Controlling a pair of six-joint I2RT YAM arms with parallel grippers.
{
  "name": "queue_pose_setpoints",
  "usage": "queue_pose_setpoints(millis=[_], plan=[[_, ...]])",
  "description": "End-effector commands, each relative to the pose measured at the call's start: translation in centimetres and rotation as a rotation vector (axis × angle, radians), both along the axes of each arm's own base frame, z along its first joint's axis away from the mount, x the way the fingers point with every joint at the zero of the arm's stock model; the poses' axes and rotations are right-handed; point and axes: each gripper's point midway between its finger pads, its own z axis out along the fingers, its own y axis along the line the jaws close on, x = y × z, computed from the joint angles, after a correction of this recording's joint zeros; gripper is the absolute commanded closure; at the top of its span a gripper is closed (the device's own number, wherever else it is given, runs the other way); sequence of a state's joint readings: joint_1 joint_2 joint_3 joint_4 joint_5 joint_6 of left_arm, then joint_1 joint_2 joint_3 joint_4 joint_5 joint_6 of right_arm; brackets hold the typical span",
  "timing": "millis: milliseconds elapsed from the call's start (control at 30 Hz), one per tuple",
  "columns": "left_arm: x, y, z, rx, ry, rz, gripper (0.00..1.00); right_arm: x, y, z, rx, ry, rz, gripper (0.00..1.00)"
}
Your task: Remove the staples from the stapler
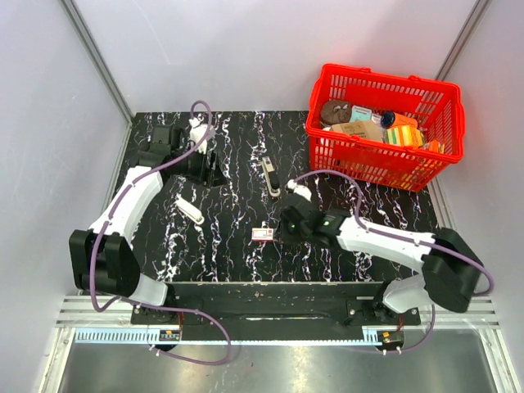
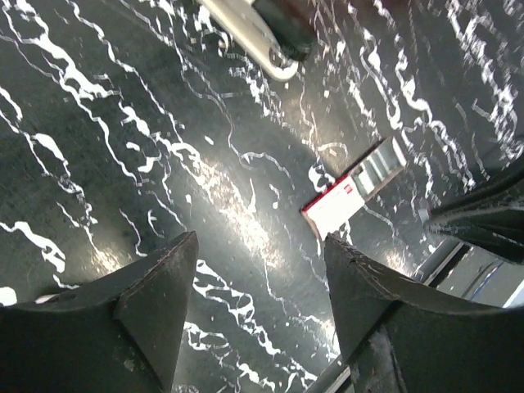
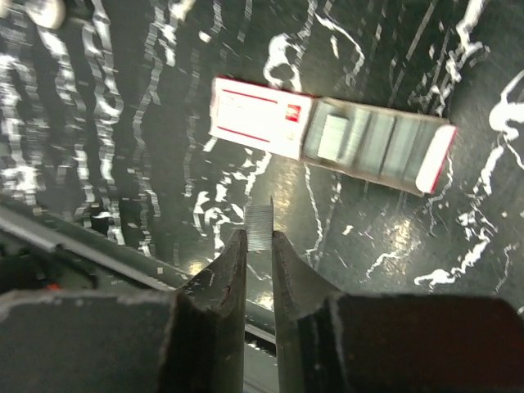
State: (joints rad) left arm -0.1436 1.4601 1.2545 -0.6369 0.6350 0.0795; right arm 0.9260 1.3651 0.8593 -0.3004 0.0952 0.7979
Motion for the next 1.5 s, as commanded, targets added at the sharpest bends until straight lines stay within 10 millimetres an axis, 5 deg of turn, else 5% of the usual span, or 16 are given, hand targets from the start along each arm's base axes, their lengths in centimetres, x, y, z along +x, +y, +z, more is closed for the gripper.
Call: queue_pose_setpoints(millis=[0,333,667,1467], plan=[[-1.1,0.8,0.3,0.103,-0.087,-0.027,0.33,0.8,-0.9,-0.8,-0.163,-0.026,-0.110,1.00],[-1.7,0.4,0.3,0.094,-0.089,-0.046,0.33,1.4,-2.1,-2.2,-0.251,-0.031,-0.185,0.96],[-1.8,0.2,0.5,0.100,-0.100,-0.053,0.33,2.0,-0.8,-3.8,-0.350,0.006,-0.125,0.96],[-1.8,0.2,0.9,0.102,-0.116,-0.055,0.33,2.5,-1.2,-5.8,-0.420,0.055,-0.112,0.95]])
